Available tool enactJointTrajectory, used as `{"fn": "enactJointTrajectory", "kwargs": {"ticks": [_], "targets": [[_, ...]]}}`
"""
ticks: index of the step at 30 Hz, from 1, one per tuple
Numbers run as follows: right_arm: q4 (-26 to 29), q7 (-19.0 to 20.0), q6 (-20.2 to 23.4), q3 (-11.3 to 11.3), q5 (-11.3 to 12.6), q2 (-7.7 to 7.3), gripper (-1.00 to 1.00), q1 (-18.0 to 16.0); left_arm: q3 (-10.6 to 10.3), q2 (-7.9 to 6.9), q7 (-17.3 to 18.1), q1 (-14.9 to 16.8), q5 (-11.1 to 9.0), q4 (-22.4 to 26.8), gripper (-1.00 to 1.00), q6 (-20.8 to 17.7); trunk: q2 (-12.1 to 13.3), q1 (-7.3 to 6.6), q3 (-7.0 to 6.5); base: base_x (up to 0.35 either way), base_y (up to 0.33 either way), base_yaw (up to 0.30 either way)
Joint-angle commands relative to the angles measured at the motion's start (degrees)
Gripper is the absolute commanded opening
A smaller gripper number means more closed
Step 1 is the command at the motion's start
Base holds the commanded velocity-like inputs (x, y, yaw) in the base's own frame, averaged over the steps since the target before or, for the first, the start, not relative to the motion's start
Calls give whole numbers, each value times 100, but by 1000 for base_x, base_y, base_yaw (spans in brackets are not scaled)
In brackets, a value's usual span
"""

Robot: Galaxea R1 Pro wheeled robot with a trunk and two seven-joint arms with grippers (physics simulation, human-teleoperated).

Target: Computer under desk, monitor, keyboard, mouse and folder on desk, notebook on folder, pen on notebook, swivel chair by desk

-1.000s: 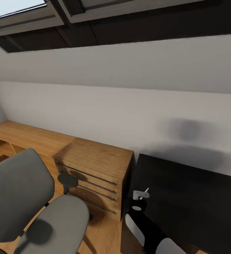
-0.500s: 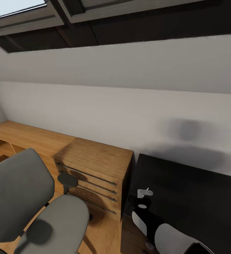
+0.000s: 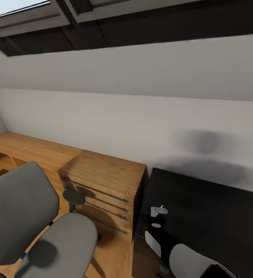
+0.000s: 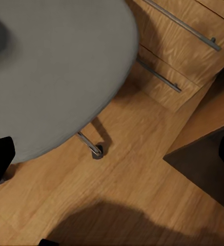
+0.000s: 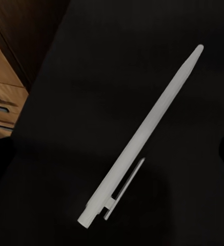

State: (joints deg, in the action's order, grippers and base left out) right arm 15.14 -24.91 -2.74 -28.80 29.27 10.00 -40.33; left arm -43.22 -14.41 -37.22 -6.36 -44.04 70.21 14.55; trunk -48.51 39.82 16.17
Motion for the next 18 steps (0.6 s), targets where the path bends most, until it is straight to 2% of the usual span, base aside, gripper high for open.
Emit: {"fn": "enactJointTrajectory", "kwargs": {"ticks": [1, 4, 8, 11, 18], "targets": [[-7, -29, -24, -47, 64, 0, 100, -8, 69, 24, -9, 4, -63, 6, 100, 33, -47, 24, 25, 0, 0, 0], [-10, -31, -18, -47, 68, 0, 100, -17, 579, 232, 32, 4, -70, -170, 100, -22, -168, 90, 79, 0, 0, 0], [-6, -43, -8, -47, 69, 0, 100, -18, 983, 364, 56, 4, -66, -322, 100, -129, -328, 178, 151, 0, 0, 0], [4, -53, 106, -45, 79, 0, 100, -19, 1125, 401, 62, 4, -63, -358, 100, -268, -448, 243, 204, 0, 0, 0], [31, -65, 351, -38, 95, 0, 100, -19, 1196, 420, 65, 4, -46, -375, 100, -500, -729, 397, 330, 0, 0, 0]]}}
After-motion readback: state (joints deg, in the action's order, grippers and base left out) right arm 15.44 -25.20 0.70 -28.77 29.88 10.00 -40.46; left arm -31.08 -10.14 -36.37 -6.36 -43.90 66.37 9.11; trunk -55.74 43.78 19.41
